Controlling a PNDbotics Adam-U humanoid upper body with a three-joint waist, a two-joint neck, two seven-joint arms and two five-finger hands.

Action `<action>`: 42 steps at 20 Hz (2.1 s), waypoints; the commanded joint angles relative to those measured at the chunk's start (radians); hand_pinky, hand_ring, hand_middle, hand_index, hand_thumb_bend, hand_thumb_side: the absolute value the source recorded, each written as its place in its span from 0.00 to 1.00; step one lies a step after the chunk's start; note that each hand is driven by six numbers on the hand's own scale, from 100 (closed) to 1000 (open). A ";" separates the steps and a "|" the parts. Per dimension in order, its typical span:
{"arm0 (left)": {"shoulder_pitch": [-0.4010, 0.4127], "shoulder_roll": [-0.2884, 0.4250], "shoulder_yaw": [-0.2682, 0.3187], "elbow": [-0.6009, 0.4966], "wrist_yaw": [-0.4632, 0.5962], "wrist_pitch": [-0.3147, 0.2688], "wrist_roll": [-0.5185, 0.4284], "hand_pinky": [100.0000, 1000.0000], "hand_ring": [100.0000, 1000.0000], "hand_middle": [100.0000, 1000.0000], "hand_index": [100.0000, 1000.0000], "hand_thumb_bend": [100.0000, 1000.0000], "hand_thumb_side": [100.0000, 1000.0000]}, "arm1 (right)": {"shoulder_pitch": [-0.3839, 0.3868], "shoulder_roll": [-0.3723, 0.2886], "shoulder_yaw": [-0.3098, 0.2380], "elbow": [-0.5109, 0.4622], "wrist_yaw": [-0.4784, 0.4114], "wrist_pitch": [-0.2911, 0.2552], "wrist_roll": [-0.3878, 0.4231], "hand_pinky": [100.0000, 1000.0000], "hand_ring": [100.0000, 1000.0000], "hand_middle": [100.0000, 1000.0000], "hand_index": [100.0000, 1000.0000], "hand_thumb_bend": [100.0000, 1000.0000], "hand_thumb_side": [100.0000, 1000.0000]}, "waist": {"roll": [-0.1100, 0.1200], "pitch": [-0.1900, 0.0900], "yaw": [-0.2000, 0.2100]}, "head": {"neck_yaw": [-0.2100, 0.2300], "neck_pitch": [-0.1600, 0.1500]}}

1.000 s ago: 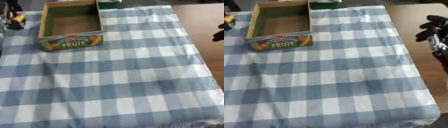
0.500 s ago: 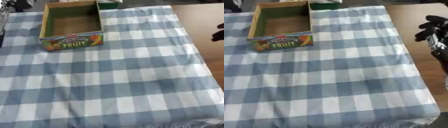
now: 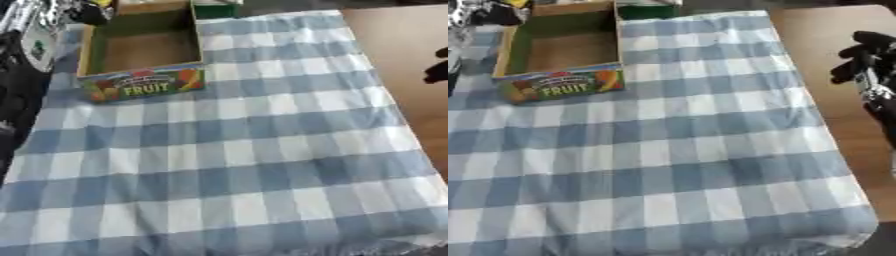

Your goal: Pick up objects on the table and place them in the box.

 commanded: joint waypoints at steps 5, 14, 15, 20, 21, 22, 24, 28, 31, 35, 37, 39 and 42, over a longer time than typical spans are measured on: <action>-0.005 -0.019 -0.019 0.025 -0.043 -0.036 -0.068 0.50 0.35 0.28 0.43 0.33 0.00 | -0.013 -0.011 -0.004 -0.009 -0.010 -0.002 0.007 0.53 0.55 0.59 0.80 0.00 0.37 | -0.005 -0.018 -0.002 | 0.007 -0.008; 0.035 0.003 -0.024 -0.031 0.027 -0.068 -0.074 0.68 0.68 0.69 0.76 0.92 0.42 | -0.007 -0.011 -0.007 -0.010 -0.012 -0.003 0.007 0.54 0.55 0.59 0.80 0.00 0.37 | -0.011 -0.022 0.013 | 0.001 -0.008; 0.042 0.010 -0.022 -0.048 0.052 -0.069 -0.071 0.70 0.72 0.72 0.78 0.96 0.45 | -0.006 -0.011 -0.008 -0.010 -0.012 -0.003 0.007 0.54 0.55 0.59 0.80 0.00 0.37 | -0.012 -0.023 0.017 | 0.000 -0.007; 0.098 0.054 -0.010 -0.182 0.270 -0.066 -0.002 0.71 0.73 0.72 0.76 0.88 0.61 | -0.005 -0.012 -0.007 -0.010 -0.013 -0.004 0.010 0.54 0.55 0.59 0.80 0.00 0.37 | -0.018 -0.028 0.041 | -0.006 -0.002; 0.113 0.066 -0.009 -0.218 0.329 -0.066 0.016 0.70 0.71 0.70 0.74 0.80 0.64 | -0.006 -0.013 -0.006 -0.011 -0.014 -0.004 0.011 0.54 0.55 0.59 0.80 0.00 0.37 | -0.019 -0.029 0.046 | -0.007 0.000; 0.136 0.080 -0.005 -0.264 0.400 -0.068 0.039 0.69 0.69 0.68 0.73 0.73 0.65 | -0.007 -0.014 -0.005 -0.011 -0.014 -0.004 0.011 0.54 0.55 0.59 0.80 0.00 0.37 | -0.021 -0.031 0.052 | -0.008 0.002; 0.190 0.107 0.001 -0.353 0.534 -0.061 0.076 0.68 0.68 0.66 0.71 0.67 0.66 | -0.007 -0.014 -0.007 -0.012 -0.017 -0.005 0.010 0.54 0.55 0.59 0.79 0.00 0.37 | -0.023 -0.035 0.066 | -0.010 0.006; 0.326 0.147 0.046 -0.535 0.771 -0.036 0.143 0.63 0.62 0.60 0.68 0.57 0.65 | -0.012 -0.011 -0.010 -0.017 -0.023 -0.009 0.005 0.54 0.55 0.59 0.79 0.00 0.36 | -0.028 -0.042 0.096 | -0.006 0.013; 0.420 0.151 0.087 -0.651 0.880 -0.026 0.199 0.61 0.61 0.58 0.68 0.54 0.63 | -0.016 -0.002 -0.015 -0.021 -0.020 -0.008 -0.007 0.54 0.55 0.58 0.79 0.00 0.36 | -0.027 -0.045 0.114 | 0.003 0.016; 0.524 0.128 0.139 -0.759 0.944 -0.008 0.256 0.60 0.60 0.57 0.67 0.51 0.63 | -0.031 0.015 -0.013 -0.030 -0.006 -0.007 -0.019 0.53 0.54 0.58 0.78 0.00 0.36 | -0.026 -0.046 0.133 | 0.010 0.017; 0.559 0.112 0.158 -0.793 0.970 0.000 0.270 0.59 0.58 0.56 0.67 0.52 0.63 | -0.038 0.025 -0.013 -0.034 0.003 -0.006 -0.021 0.53 0.54 0.58 0.79 0.00 0.35 | -0.027 -0.046 0.137 | 0.012 0.015; 0.584 0.098 0.171 -0.815 1.009 0.002 0.278 0.58 0.58 0.56 0.67 0.52 0.63 | -0.043 0.036 -0.014 -0.035 0.005 -0.003 -0.024 0.53 0.54 0.58 0.79 0.00 0.35 | -0.029 -0.044 0.139 | 0.013 0.012; 0.614 0.087 0.183 -0.836 1.051 -0.004 0.280 0.58 0.57 0.56 0.66 0.53 0.63 | -0.048 0.044 -0.014 -0.035 0.007 -0.001 -0.024 0.53 0.54 0.58 0.78 0.00 0.34 | -0.032 -0.039 0.138 | 0.011 0.006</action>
